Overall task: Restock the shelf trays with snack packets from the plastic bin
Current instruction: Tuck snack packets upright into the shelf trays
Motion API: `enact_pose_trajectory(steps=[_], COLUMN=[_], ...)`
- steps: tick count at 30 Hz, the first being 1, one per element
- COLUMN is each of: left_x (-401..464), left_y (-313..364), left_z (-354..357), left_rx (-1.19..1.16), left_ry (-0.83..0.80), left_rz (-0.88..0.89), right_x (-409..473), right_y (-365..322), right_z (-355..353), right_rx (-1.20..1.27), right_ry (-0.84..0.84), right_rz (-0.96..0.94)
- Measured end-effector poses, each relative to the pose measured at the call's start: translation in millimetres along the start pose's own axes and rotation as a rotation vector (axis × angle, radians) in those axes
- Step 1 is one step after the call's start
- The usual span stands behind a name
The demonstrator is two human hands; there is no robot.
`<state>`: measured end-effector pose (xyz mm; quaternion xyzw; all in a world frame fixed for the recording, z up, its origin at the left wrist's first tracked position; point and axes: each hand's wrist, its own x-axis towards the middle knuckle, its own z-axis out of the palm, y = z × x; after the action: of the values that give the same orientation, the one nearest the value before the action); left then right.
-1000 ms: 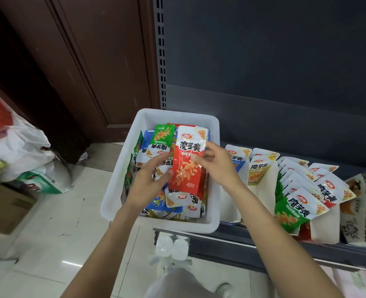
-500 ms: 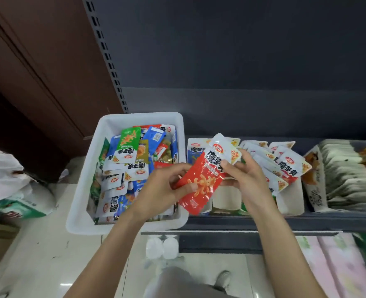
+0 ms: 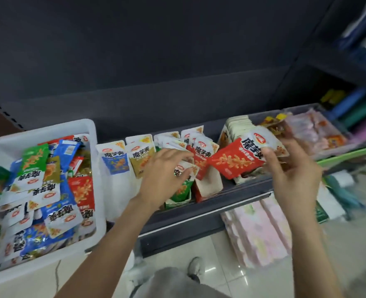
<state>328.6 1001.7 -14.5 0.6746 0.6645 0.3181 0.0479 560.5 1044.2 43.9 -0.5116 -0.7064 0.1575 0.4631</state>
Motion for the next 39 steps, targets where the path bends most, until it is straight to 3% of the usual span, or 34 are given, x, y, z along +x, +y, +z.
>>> enact_pose_trajectory(steps=[5, 10, 17, 23, 28, 30, 33, 39], left_x=[0.4, -1.2, -2.0, -8.5, -40.8, -64.4, -104.3, -166.4], left_y=[-8.1, -15.8, -15.9, -18.2, -28.4, -41.4, -79.3, -175.4], left_z=[27.8, 36.8, 37.1, 28.1, -10.4, -33.1, -66.2, -105.8], left_rx=[0.162, 0.161, 0.135, 0.064, -0.020, -0.014, 0.083, 0.293], left_ry=[-0.028, -0.027, -0.030, 0.063, 0.399, 0.502, 0.505, 0.149], left_rz=[-0.052, -0.104, -0.113, -0.039, -0.012, -0.045, -0.199, -0.605], right_x=[16.2, 16.8, 21.6, 9.0, -22.8, -34.6, -53.1, -86.0], right_y=[29.0, 49.9, 69.7, 50.4, 0.3, -26.6, -64.2, -122.1], right_z=[47.9, 109.3, 135.5, 109.3, 85.0, 89.9, 120.4, 212.1], right_rx=[-0.251, -0.364, -0.481, -0.234, 0.114, 0.202, 0.217, 0.031], right_ry=[-0.162, -0.370, -0.261, -0.187, -0.135, -0.219, -0.448, -0.888], right_rz=[-0.218, -0.263, -0.289, -0.233, -0.187, -0.238, -0.385, -0.598])
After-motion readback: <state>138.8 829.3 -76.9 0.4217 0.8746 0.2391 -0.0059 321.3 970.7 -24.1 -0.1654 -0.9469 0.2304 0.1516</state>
